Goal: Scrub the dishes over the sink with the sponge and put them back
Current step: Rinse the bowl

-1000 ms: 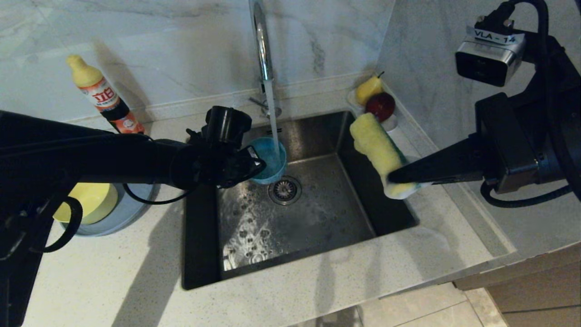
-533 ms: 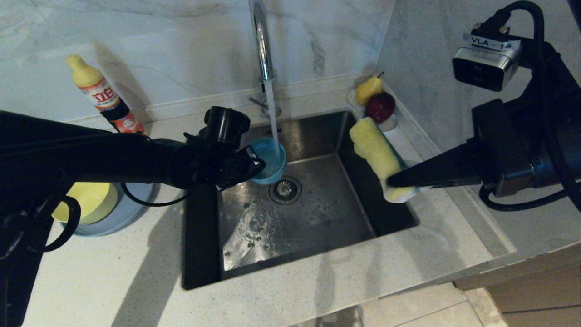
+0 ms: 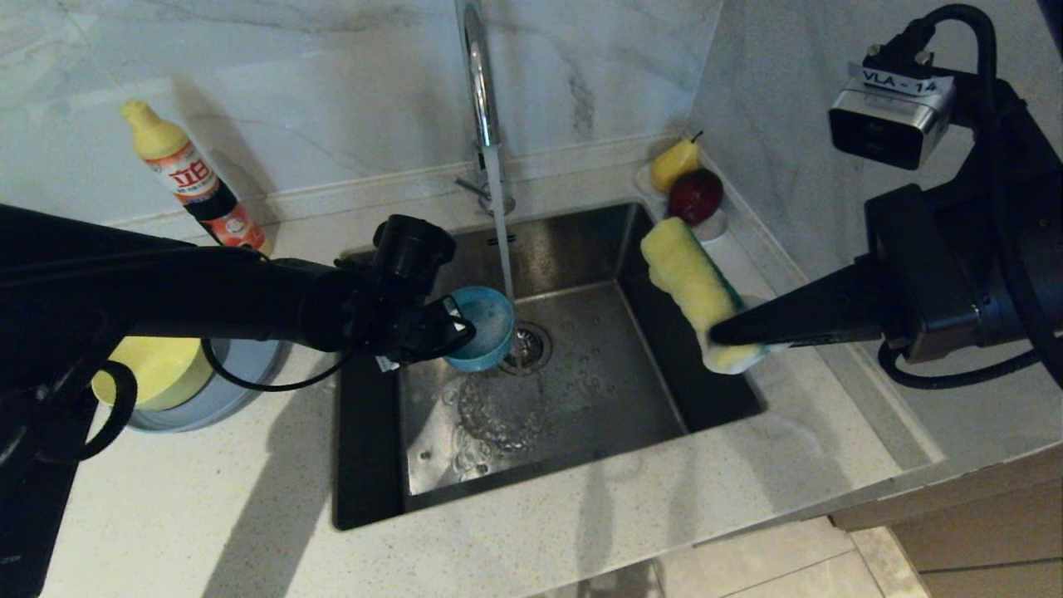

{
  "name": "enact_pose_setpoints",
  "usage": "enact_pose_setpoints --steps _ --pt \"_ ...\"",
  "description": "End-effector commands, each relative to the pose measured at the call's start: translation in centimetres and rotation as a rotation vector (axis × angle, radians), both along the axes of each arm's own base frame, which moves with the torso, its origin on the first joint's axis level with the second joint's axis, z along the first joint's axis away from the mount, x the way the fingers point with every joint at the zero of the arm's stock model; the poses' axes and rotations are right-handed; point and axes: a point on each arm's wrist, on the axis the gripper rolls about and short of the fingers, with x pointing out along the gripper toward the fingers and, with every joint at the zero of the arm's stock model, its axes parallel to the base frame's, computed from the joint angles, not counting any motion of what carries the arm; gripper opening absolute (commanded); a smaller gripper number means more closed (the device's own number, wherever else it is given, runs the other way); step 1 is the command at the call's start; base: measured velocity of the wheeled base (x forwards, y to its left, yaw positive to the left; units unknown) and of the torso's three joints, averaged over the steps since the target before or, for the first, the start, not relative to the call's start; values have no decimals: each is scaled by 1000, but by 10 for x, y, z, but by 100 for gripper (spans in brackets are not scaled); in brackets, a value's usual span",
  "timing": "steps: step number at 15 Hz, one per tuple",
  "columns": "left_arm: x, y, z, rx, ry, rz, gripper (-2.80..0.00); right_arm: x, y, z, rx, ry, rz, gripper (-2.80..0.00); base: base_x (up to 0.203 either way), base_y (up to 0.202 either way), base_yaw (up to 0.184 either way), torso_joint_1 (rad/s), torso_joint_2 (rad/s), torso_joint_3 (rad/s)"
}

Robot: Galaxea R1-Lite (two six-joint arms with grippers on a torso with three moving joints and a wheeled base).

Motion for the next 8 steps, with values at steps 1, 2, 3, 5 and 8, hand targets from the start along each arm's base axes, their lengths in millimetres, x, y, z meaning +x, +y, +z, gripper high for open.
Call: enact_pose_setpoints --steps 1,2,3,5,8 --pt "-6 5 7 13 -18 11 -280 -2 -1 -3 -7 15 4 -280 0 0 0 0 0 0" --pt "-5 8 6 49 -28 40 -280 -2 -1 -5 -10 19 4 -280 0 0 0 0 0 0" --pt "-4 11 6 95 -56 81 -280 -2 -1 -4 -5 14 6 -280 0 0 0 0 0 0" --pt "-3 16 15 186 -164 124 -280 -3 -2 -3 1 8 5 -280 0 0 0 0 0 0" --pt "-9 20 30 332 -333 114 -280 -2 -1 -4 -1 10 5 -280 0 0 0 0 0 0"
